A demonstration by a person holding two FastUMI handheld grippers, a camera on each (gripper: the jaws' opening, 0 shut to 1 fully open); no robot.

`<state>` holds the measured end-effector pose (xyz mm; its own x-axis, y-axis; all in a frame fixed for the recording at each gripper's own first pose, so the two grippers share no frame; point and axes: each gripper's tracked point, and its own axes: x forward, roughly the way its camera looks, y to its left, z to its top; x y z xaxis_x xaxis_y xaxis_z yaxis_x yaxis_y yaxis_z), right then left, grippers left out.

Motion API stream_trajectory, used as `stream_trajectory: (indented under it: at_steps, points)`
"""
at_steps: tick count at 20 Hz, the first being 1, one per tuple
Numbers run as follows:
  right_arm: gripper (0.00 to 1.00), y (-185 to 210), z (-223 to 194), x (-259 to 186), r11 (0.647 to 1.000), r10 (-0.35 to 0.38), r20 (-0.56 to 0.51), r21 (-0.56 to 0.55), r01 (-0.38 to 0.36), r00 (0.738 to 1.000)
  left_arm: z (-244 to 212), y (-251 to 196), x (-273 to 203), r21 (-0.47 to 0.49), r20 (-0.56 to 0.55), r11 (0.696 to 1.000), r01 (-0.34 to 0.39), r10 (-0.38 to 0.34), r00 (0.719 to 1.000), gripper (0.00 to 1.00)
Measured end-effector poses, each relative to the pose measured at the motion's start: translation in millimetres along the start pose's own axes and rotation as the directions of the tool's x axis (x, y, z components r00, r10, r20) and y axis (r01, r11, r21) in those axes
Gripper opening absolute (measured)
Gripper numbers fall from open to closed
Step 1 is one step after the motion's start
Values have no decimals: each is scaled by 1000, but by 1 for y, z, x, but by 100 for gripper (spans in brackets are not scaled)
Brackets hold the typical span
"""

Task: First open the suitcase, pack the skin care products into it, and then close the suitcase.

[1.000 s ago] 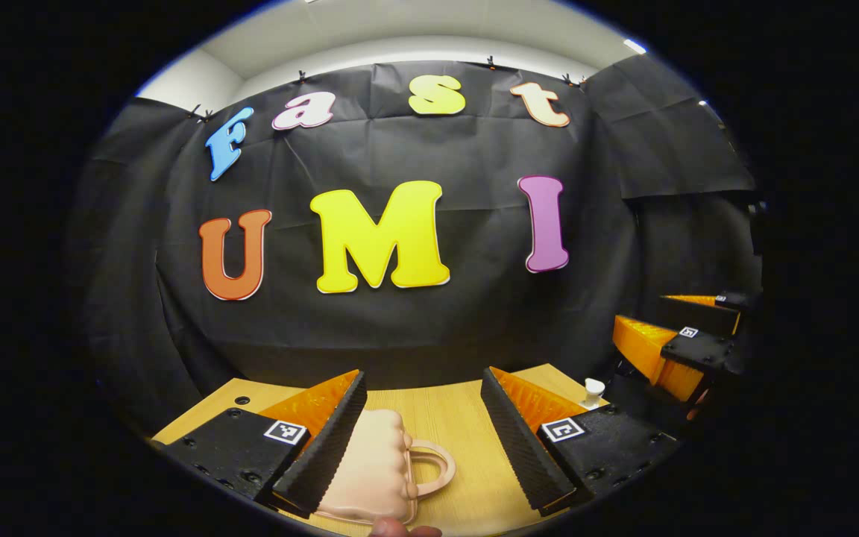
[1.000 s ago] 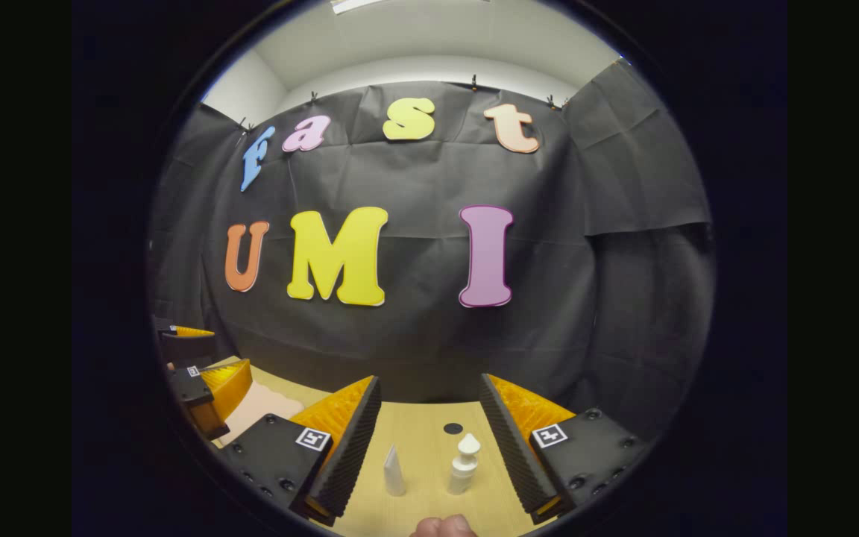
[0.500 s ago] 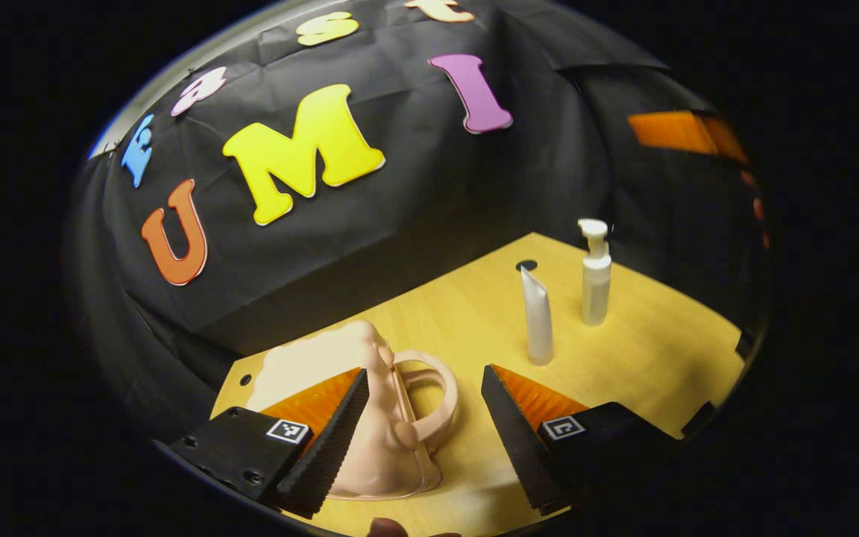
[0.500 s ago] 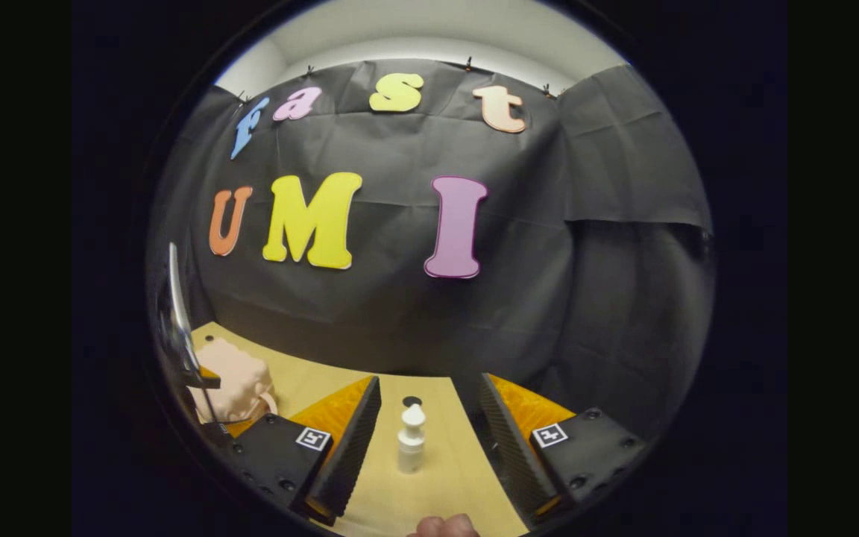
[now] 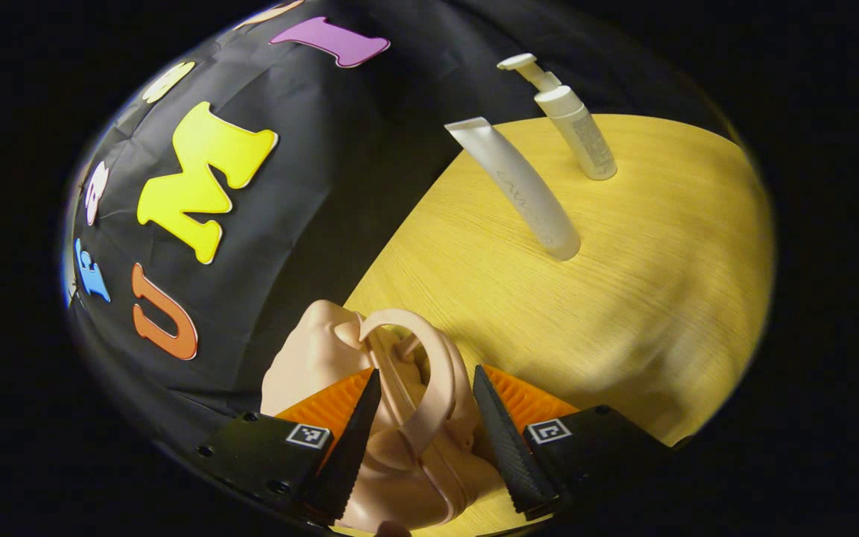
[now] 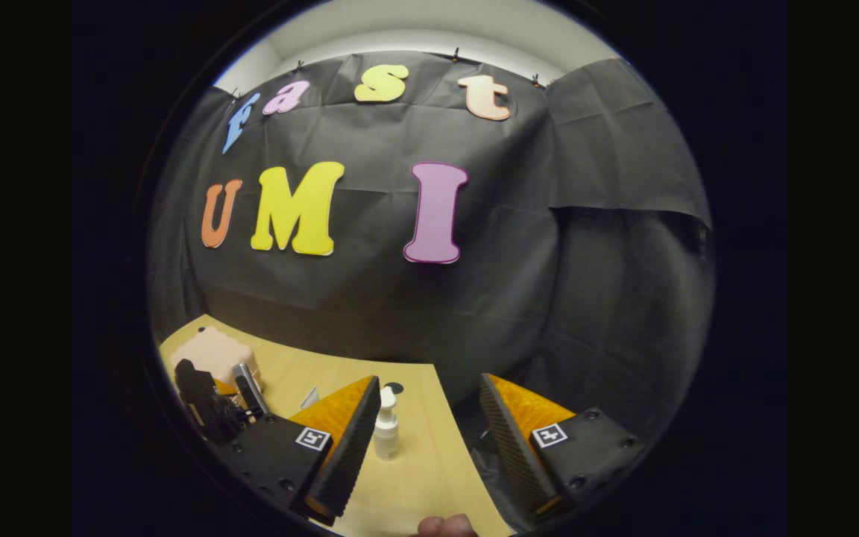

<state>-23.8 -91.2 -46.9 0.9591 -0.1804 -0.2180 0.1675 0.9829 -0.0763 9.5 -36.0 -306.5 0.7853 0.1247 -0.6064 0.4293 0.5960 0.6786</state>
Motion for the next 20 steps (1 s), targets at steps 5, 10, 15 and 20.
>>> stream_trajectory:
  at_steps: [5, 10, 15, 20]
  points:
    - [80, -6, -12, -4, 999, -33, -37, 24, 34, 999, -2, -5, 13, -1, -41, 999, 33, -33, 999, 59]
    - [79, -9, -11, -6, 998, -52, -25, 46, 53, 998, -1, -7, 14, -39, -91, 996, 82, -85, 992, 28]
    - [79, -8, -10, -9, 996, -59, -11, 64, 60, 998, 11, 2, 1, -92, -79, 989, 115, -122, 989, 17]
    - [78, 0, -6, -7, 996, -50, 10, 73, 50, 999, 20, 30, -22, -220, -19, 970, 101, -108, 994, 11]
